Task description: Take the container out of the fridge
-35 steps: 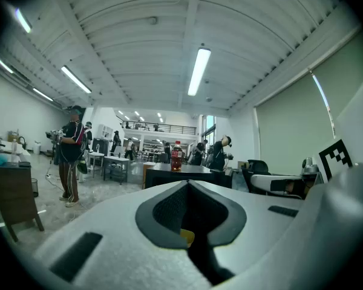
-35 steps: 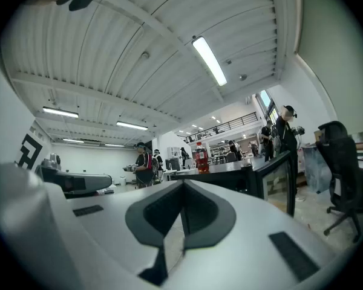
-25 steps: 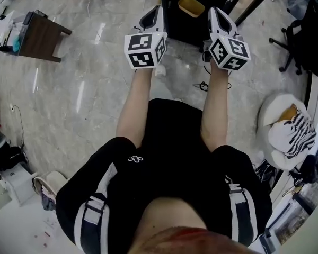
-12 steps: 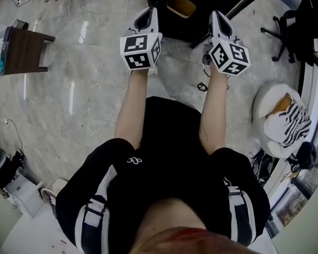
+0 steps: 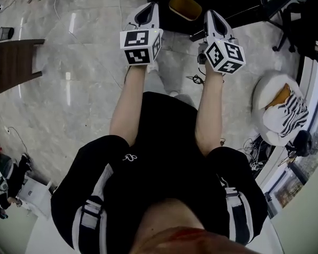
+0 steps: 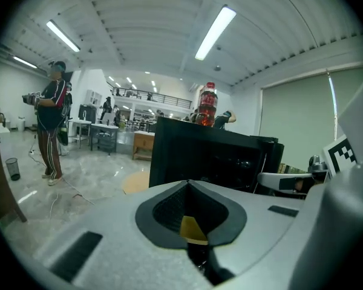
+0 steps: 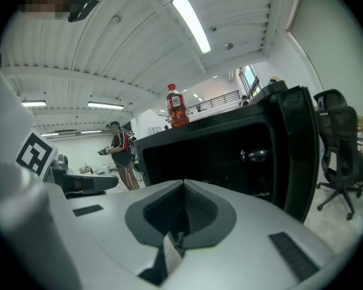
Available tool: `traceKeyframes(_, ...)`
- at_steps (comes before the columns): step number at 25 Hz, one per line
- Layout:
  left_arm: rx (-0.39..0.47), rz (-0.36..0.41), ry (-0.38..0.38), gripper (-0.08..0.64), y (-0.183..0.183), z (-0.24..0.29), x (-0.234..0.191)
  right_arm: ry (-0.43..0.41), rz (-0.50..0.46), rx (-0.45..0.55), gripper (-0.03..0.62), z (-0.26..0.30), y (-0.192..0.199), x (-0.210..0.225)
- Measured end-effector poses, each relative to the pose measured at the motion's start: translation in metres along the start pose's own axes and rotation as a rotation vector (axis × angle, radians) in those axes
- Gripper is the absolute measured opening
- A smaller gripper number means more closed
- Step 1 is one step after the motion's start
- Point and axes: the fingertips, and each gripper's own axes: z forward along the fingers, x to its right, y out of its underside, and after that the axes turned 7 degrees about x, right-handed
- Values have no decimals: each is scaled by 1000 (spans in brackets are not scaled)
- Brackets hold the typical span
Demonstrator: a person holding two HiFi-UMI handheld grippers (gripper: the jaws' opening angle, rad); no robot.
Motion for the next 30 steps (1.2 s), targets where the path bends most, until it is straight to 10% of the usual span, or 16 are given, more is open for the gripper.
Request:
traceKeyframes(14, -118, -75, 33, 8, 52, 51, -13, 27, -57, -229, 12, 24, 68, 13)
traceKeyframes(30, -231, -162, -10, 8, 140, 32, -26, -278, -543, -678, 15, 92, 238, 26)
